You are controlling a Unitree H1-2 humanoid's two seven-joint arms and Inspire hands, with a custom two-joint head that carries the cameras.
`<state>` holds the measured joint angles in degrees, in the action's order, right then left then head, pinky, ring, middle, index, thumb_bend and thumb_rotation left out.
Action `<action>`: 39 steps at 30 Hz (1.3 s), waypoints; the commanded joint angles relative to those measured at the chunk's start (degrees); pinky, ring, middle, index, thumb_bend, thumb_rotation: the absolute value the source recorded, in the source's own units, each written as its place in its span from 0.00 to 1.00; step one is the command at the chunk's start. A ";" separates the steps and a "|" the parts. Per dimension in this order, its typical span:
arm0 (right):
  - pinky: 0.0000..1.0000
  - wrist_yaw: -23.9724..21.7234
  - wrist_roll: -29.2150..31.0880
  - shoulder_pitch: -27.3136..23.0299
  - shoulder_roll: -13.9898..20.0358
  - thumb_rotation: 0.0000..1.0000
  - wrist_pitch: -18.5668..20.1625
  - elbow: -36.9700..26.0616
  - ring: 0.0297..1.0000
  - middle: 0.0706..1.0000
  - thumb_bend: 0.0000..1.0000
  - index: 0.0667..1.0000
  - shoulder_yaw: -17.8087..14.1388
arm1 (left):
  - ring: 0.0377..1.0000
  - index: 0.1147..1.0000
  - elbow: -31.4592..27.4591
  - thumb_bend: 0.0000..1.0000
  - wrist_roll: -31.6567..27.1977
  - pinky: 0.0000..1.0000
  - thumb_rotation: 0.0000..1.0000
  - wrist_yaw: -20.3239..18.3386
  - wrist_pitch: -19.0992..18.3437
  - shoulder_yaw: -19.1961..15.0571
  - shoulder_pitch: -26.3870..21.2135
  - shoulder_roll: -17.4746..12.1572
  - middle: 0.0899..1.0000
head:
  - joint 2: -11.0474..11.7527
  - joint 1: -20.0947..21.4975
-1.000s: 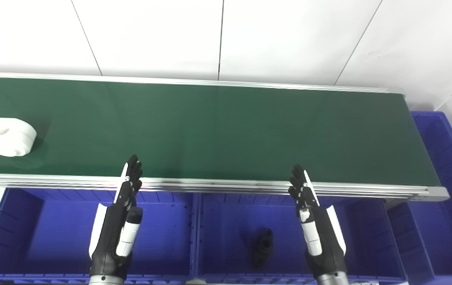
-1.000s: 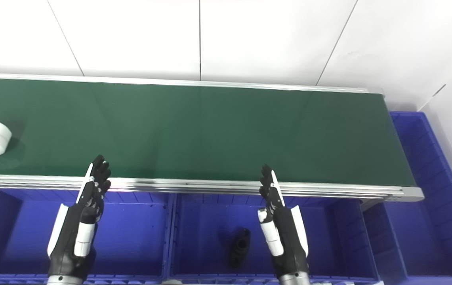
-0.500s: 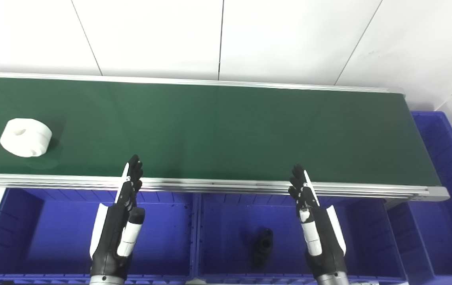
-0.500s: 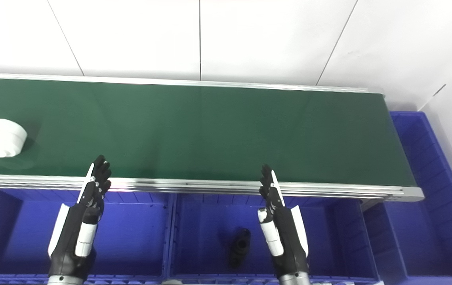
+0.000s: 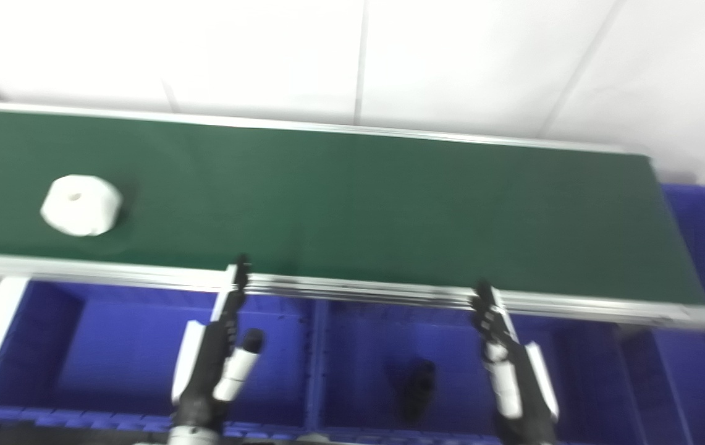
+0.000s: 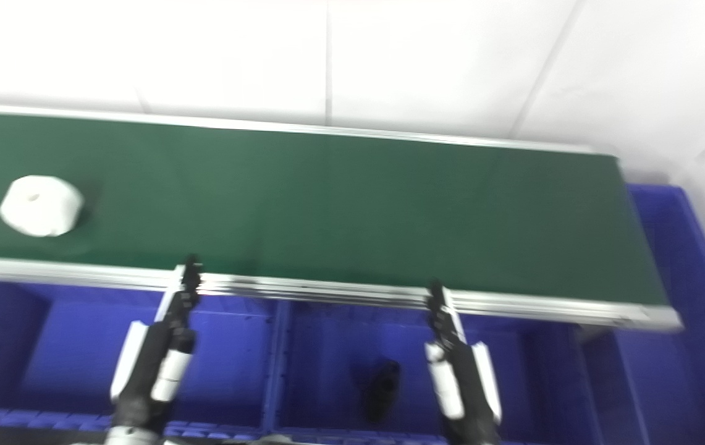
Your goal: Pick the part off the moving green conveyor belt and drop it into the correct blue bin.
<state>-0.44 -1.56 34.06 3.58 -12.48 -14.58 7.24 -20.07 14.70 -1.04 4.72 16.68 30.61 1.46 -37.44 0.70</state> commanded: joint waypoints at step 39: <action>1.00 -2.99 3.65 -3.32 1.84 1.00 -10.05 9.36 1.00 1.00 0.86 1.00 -4.03 | 0.94 1.00 1.02 0.87 4.80 0.80 0.47 1.89 11.77 0.31 -5.27 -0.70 0.97 | 6.56 -7.42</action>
<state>-3.21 1.91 30.17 5.65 -22.04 -2.84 3.43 -14.90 17.95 1.66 16.28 17.41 26.95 2.07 -29.97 -6.59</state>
